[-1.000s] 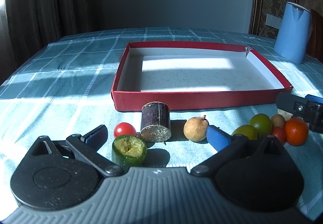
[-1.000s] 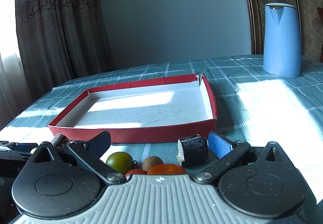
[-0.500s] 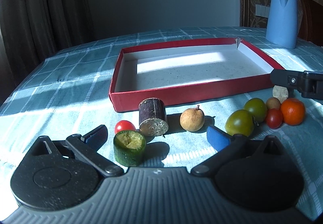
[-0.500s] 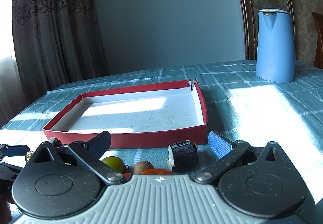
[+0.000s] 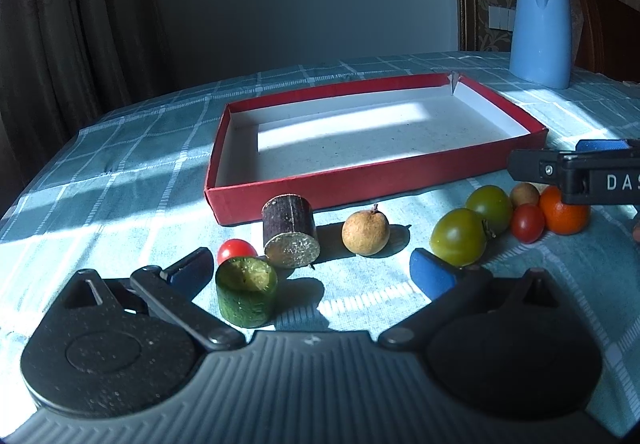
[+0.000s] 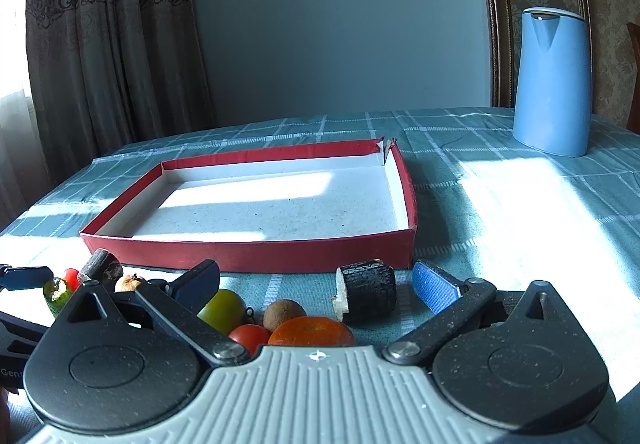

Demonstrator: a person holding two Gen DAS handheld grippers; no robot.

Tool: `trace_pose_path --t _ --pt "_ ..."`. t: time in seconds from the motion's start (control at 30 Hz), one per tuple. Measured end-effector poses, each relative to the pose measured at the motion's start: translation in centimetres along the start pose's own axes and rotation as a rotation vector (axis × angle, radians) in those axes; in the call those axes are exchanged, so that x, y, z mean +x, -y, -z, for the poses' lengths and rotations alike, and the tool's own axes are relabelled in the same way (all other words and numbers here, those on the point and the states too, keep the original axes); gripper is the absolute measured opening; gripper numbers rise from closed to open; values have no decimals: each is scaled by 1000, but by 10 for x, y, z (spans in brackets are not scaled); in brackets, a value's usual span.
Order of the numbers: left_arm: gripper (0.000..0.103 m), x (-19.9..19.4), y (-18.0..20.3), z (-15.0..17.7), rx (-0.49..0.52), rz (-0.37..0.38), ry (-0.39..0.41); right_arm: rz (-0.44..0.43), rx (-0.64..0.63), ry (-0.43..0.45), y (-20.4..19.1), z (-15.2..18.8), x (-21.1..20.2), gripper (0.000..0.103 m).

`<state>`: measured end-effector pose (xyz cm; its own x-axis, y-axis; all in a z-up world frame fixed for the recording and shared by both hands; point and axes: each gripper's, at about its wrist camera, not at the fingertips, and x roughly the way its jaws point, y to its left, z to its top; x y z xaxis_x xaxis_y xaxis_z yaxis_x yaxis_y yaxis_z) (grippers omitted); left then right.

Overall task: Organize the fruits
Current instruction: 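Move both tools toward the produce lined up before the red tray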

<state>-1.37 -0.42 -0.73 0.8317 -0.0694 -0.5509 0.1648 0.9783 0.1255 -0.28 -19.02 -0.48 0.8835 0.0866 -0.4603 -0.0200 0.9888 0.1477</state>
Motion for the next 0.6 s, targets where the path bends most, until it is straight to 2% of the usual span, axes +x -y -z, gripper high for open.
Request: trace_pose_path --t 0.27,0.6 --pt "103 2 3 0 12 -2 -5 -3 8 -36 1 1 6 103" --pt "103 2 5 1 20 -5 -7 -10 -6 -37 -2 2 5 103"
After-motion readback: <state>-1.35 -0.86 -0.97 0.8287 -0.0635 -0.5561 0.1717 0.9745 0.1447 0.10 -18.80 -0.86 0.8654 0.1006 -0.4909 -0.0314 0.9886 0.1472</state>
